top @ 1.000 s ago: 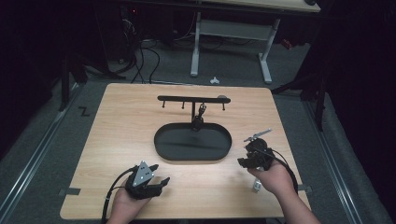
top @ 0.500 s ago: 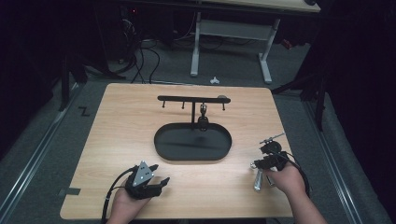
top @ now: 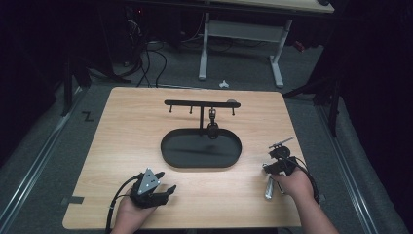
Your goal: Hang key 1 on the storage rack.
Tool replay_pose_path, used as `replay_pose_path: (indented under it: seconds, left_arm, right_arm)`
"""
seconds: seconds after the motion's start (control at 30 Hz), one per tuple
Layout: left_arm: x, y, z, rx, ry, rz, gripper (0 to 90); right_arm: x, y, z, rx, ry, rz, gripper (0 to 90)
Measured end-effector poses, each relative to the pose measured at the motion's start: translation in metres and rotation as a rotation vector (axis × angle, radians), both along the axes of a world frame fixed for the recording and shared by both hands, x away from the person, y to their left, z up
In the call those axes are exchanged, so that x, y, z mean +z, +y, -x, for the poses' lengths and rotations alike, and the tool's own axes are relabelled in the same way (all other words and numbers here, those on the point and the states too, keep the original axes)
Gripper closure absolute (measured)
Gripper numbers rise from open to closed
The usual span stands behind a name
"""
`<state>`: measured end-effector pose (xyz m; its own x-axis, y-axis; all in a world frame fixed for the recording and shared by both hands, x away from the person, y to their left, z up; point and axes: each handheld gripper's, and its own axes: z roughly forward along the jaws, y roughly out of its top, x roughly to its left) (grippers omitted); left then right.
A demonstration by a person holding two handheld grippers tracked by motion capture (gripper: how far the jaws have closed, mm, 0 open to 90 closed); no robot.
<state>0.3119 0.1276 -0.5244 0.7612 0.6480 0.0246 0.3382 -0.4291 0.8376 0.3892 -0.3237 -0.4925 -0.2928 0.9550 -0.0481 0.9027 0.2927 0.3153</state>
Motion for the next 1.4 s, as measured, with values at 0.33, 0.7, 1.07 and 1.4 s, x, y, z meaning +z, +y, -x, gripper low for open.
replay_pose_path:
  seconds: [0.33, 0.7, 1.07, 1.4]
  left_arm:
    - [0.0, 0.001, 0.0, 0.003, 0.0, -0.004, 35.2]
    - [0.0, 0.0, 0.0, 0.001, 0.005, -0.008, 35.3]
    - [0.0, 0.0, 0.001, 0.002, 0.002, -0.005, 35.4]
    - [0.0, 0.001, 0.0, 0.005, 0.004, -0.009, 35.3]
  right_arm:
    - [0.003, -0.003, -0.004, -0.01, -0.011, -0.022, 65.3]
    - [-0.002, -0.002, 0.003, 0.026, -0.028, -0.046, 69.7]
    - [-0.001, -0.002, 0.007, 0.014, -0.026, -0.056, 74.5]
    - [0.0, -0.005, 0.006, -0.01, -0.026, -0.077, 75.2]
